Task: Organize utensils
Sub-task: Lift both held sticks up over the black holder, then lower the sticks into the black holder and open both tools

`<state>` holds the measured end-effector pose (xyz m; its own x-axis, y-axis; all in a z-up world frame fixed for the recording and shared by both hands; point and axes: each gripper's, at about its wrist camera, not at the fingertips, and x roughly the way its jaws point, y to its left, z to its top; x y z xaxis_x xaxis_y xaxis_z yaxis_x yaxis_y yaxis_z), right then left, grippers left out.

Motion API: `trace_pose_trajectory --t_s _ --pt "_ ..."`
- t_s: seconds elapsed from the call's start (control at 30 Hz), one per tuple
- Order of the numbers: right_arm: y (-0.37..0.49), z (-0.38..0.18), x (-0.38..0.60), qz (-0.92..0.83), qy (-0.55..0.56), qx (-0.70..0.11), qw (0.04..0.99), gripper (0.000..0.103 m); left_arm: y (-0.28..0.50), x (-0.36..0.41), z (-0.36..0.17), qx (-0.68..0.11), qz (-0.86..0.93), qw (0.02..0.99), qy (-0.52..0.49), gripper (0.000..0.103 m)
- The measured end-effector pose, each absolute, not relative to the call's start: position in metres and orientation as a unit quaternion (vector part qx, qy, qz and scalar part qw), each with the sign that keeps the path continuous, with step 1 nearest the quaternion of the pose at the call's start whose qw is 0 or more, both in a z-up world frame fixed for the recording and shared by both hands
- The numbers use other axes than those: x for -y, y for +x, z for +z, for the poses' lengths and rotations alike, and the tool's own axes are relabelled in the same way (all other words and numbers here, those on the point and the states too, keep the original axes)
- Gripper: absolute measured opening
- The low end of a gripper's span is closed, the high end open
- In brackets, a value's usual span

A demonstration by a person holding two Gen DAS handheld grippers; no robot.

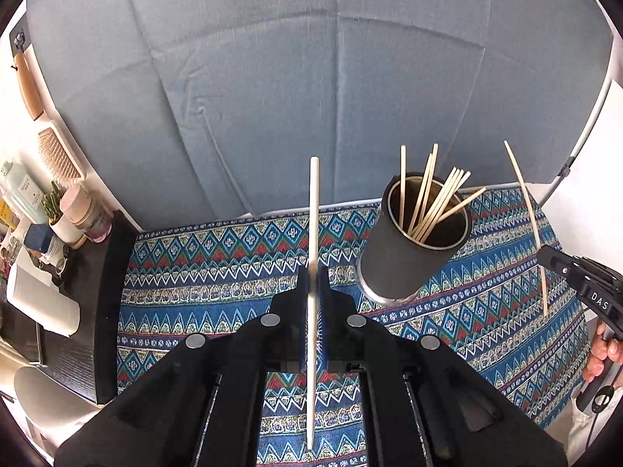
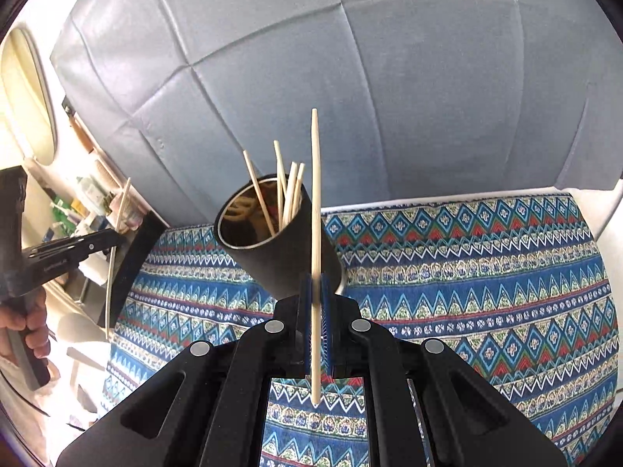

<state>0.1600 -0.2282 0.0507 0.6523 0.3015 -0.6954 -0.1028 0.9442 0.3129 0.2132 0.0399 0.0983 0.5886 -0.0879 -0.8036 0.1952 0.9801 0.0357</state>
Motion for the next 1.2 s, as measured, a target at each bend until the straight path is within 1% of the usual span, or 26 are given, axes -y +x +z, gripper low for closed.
trace_pose_trajectory --t_s 0.33,0.53,0.7,0.93,1.03,1.2 --pt "0.193 0.074 0.222 0.158 0.125 -0.344 0.917 0.005 0.234 -0.022 0.134 -0.362 -0.096 0.927 0.007 0.005" --pt "0.199 0.088 0.208 0.212 0.125 -0.263 0.933 0.005 0.246 -0.002 0.147 -0.317 -0.126 0.94 -0.005 0.005" --pt "0.212 0.09 0.198 0.24 0.12 -0.224 0.937 0.005 0.258 0.012 0.148 -0.299 -0.151 0.942 -0.019 0.005" --pt "0.237 0.071 0.203 0.248 0.144 -0.222 0.932 0.005 0.269 0.039 0.136 -0.27 -0.157 0.95 0.013 0.005" --pt "0.245 0.065 0.206 0.244 0.137 -0.225 0.933 0.005 0.271 0.048 0.128 -0.259 -0.161 0.952 0.023 0.005" --pt "0.257 0.055 0.209 0.243 0.138 -0.226 0.933 0.005 0.279 0.056 0.112 -0.242 -0.173 0.955 0.014 0.005"
